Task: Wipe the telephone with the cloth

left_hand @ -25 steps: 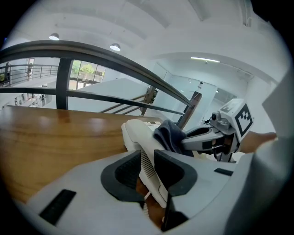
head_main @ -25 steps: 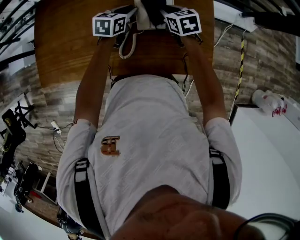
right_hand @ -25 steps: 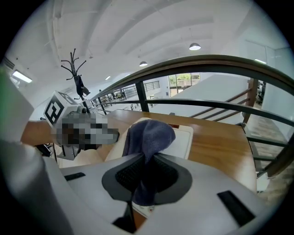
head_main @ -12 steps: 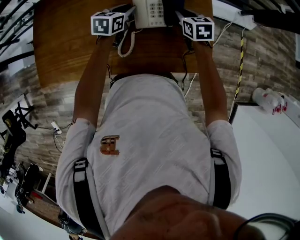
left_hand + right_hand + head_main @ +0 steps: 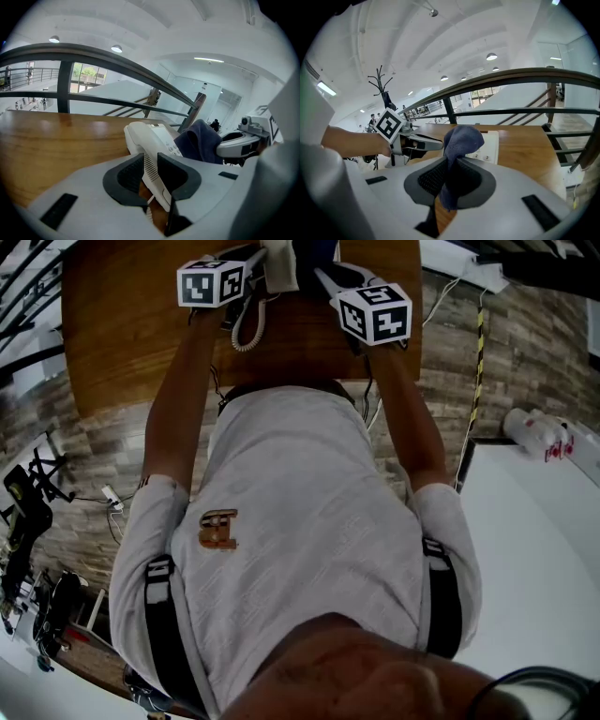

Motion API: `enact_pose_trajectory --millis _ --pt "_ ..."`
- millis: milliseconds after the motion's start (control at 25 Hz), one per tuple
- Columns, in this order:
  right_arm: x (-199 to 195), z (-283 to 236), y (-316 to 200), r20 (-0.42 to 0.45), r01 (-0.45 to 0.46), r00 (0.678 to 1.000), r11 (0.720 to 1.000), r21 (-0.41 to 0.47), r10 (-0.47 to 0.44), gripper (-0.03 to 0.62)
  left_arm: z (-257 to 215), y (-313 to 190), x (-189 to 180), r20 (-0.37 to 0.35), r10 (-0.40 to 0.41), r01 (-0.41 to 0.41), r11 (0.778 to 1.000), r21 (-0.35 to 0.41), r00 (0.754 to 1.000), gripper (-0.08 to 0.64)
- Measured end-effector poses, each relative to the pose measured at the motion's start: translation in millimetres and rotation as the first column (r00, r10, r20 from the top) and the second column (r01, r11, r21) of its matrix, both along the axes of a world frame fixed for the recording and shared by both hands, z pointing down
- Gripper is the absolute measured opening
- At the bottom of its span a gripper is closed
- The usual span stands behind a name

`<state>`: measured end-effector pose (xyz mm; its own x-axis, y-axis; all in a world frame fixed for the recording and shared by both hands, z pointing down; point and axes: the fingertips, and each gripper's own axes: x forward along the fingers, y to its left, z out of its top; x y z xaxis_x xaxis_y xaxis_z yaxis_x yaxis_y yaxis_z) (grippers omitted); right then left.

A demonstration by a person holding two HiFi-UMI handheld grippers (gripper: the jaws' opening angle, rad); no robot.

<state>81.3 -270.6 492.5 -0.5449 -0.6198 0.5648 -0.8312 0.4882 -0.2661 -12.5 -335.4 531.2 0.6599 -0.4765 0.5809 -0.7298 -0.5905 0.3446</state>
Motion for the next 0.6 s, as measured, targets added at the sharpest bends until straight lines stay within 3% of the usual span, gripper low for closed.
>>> enact_pose_trajectory --millis 320,600 --pt "-47 26 14 0.054 0.074 0.996 0.995 -0.071 -0.070 0.060 -2 -1 -1 0.004 -0.005 0.005 1.000 0.006 1.000 0.104" --pt "-37 49 5 -0.035 0.058 0.997 0.995 -0.082 -0.061 0.060 1 0 1 0.002 0.005 -0.005 1.000 -0.001 1.000 0.104"
